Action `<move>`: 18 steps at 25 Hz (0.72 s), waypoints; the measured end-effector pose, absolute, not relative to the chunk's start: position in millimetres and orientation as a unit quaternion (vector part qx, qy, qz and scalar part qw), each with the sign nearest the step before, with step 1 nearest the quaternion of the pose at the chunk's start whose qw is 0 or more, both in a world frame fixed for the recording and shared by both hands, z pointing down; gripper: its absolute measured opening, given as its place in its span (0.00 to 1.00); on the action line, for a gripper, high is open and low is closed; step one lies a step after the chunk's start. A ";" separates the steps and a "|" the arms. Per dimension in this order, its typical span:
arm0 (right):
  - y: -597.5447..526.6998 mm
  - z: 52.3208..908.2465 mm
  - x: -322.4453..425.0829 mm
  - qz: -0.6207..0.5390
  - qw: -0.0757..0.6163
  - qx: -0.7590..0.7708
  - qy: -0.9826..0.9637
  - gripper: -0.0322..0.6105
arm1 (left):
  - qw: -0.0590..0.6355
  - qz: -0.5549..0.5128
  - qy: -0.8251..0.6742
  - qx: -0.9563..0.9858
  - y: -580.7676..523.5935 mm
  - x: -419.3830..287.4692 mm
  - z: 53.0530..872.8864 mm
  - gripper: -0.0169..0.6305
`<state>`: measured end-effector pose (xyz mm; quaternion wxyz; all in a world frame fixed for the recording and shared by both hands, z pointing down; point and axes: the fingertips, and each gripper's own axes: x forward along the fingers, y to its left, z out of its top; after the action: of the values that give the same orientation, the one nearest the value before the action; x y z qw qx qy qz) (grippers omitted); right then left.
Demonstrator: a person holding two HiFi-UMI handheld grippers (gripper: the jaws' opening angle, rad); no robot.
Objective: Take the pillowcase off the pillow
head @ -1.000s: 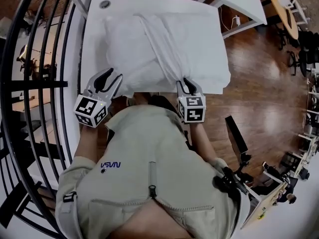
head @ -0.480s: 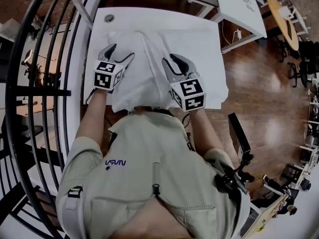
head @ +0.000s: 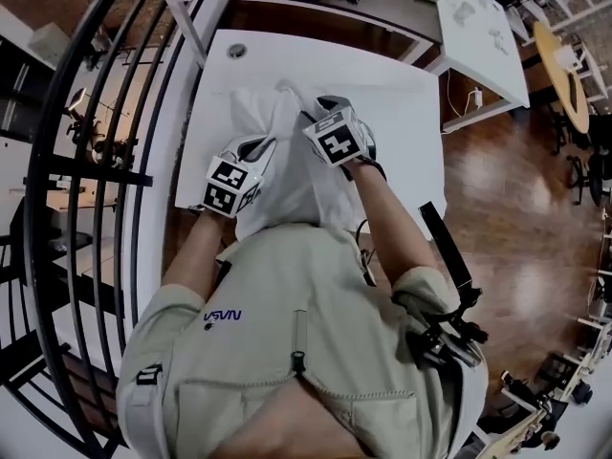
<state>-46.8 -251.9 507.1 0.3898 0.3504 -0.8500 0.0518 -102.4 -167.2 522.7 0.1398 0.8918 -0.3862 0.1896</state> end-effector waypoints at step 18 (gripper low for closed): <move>-277.4 516.1 111.7 0.088 0.349 0.553 -0.751 0.07 | 0.123 0.078 -0.359 0.922 -86.1 -138.1 479.6 0.05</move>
<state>111.7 -277.4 516.1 0.3493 0.5530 -0.7513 0.0879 -138.1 -86.1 479.6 0.1226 0.9218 -0.3594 0.0779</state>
